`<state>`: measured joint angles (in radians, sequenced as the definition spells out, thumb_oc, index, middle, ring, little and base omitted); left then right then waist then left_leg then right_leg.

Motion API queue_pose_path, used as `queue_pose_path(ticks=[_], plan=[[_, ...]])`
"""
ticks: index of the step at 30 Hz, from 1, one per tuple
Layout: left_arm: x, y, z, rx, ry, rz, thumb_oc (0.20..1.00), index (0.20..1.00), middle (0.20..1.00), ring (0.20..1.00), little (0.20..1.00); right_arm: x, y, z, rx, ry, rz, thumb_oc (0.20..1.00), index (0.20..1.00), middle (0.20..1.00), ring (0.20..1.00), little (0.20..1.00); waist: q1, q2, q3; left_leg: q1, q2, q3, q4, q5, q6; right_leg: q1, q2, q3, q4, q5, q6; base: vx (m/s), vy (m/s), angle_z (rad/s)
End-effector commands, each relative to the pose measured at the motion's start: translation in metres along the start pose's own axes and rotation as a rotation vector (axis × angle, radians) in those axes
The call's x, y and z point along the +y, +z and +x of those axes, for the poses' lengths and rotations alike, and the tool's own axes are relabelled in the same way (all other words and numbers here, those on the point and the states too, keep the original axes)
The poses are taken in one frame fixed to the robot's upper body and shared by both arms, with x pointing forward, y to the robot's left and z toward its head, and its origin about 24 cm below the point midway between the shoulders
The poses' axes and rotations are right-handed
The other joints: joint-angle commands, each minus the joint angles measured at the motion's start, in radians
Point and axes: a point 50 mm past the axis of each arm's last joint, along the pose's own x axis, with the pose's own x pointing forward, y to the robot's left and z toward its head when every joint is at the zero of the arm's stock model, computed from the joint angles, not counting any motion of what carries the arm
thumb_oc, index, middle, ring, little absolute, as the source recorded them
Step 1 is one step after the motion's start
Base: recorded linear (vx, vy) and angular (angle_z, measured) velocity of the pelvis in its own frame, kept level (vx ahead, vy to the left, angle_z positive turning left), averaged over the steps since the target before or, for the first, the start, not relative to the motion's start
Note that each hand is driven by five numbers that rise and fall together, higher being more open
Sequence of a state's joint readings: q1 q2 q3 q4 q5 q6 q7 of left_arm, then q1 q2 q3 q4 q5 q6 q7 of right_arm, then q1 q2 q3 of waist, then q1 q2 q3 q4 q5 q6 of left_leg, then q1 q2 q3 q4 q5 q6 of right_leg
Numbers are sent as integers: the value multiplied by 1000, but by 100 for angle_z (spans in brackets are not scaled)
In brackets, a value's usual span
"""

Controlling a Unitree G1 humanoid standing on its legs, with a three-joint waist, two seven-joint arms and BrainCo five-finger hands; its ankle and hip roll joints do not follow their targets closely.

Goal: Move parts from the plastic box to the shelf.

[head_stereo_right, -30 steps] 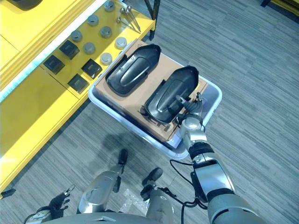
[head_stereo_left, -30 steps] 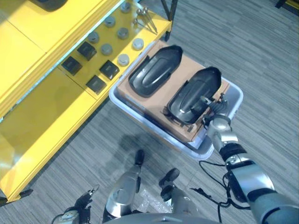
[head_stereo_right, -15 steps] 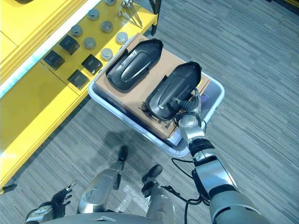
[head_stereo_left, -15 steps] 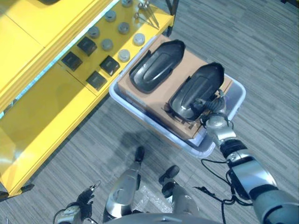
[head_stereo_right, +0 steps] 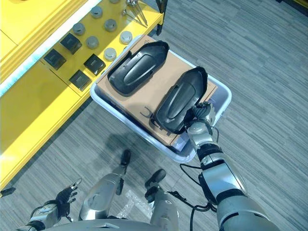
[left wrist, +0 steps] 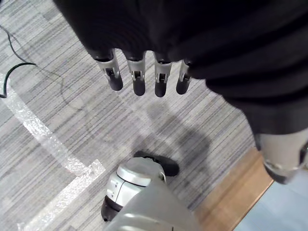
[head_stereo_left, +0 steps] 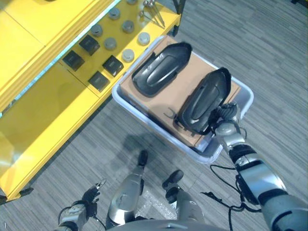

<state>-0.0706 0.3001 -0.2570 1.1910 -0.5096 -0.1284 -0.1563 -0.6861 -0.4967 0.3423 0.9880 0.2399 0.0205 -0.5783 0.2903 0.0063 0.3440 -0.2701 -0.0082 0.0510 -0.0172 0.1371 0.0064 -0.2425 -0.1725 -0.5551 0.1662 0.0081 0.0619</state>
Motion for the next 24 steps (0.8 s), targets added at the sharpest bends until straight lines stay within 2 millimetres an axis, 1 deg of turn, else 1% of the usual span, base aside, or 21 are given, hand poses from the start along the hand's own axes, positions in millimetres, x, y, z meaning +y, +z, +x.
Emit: queue_pose_path(ticks=[1,3,4,5,6,7,8,11,12,15,16,19,21,24], plan=[[10,0,-2,9,30,22,1000,1000,1000,1000,1000,16,-45,-20,134,69,-11,200,200,200,200,200,8,-17,12,-67,45,41,32,-68,-27,17,-86,114,-41,31,118,-16,-6,-9],[9,-1,-2,6,27,20,1000,1000,1000,1000,1000,14,-45,-21,112,54,30,200,200,200,200,200,3,-13,8,-58,47,46,30,-69,-28,22,-87,115,-43,33,117,-6,-1,-7],[8,-1,-2,2,26,15,1000,1000,1000,1000,1000,12,-42,-20,90,40,54,200,200,200,200,200,0,-11,6,-53,47,48,27,-69,-28,25,-87,116,-45,34,117,2,1,-3],[7,0,-2,-11,22,4,1000,1000,1000,1000,1000,8,-31,-17,44,12,119,200,200,200,200,200,-6,-8,1,-40,48,51,25,-70,-29,30,-89,118,-45,36,117,0,0,0],[7,0,-2,-20,22,-3,1000,1000,1000,1000,1000,4,-23,-14,19,-3,155,200,200,200,200,200,-10,-7,-3,-33,47,53,22,-71,-29,35,-89,120,-48,37,117,0,0,0],[7,0,-2,-22,22,-7,1000,1000,1000,1000,1000,3,-20,-14,11,-6,167,200,200,200,200,200,-11,-7,-6,-30,48,54,22,-71,-29,37,-89,121,-49,37,118,0,0,0],[6,0,-3,-37,19,-23,1000,1000,1000,1000,1000,-3,-11,-11,-28,-31,219,200,200,200,200,200,-16,-7,-16,-19,48,59,17,-73,-30,44,-90,122,-52,37,118,18,3,-3],[5,0,-3,-50,16,-45,1000,1000,1000,1000,1000,-13,0,-8,-70,-56,278,200,200,200,200,200,-24,-5,-34,5,46,65,9,-76,-29,62,-89,127,-58,36,120,39,8,-4],[4,0,-4,-60,13,-57,1000,1000,1000,1000,1000,-20,7,-6,-95,-73,311,200,200,200,200,200,-28,-4,-47,21,45,68,5,-78,-29,74,-90,130,-62,35,122,71,6,-4],[3,-2,-5,-66,0,-82,1000,1000,1000,1000,1000,-31,13,-5,-127,-89,338,200,200,200,200,200,-36,0,-73,56,43,75,-1,-85,-28,100,-94,135,-65,35,127,100,23,-10],[1,-4,-5,-70,-14,-97,1000,1000,1000,1000,1000,-35,13,-6,-130,-85,340,200,200,200,200,200,-42,4,-90,83,42,82,-5,-91,-26,121,-99,135,-69,36,130,142,47,-17],[-1,-6,-6,-76,-24,-110,1000,1000,1000,1000,1000,-35,12,-8,-126,-75,324,200,200,200,200,200,-48,8,-108,108,43,90,-10,-95,-26,141,-102,136,-74,37,132,105,29,-6],[-5,-10,-8,-88,-41,-133,1000,1000,1000,1000,1000,-34,4,-12,-113,-60,302,200,200,200,200,200,-55,12,-129,142,47,103,-19,-98,-26,168,-106,135,-85,42,134,119,14,-9],[-8,-9,-8,-107,-59,-150,1000,1000,1000,1000,1000,-32,-8,-17,-92,-46,286,200,200,200,200,200,-62,13,-152,173,50,116,-30,-101,-26,192,-107,135,-98,46,135,107,8,-8]])
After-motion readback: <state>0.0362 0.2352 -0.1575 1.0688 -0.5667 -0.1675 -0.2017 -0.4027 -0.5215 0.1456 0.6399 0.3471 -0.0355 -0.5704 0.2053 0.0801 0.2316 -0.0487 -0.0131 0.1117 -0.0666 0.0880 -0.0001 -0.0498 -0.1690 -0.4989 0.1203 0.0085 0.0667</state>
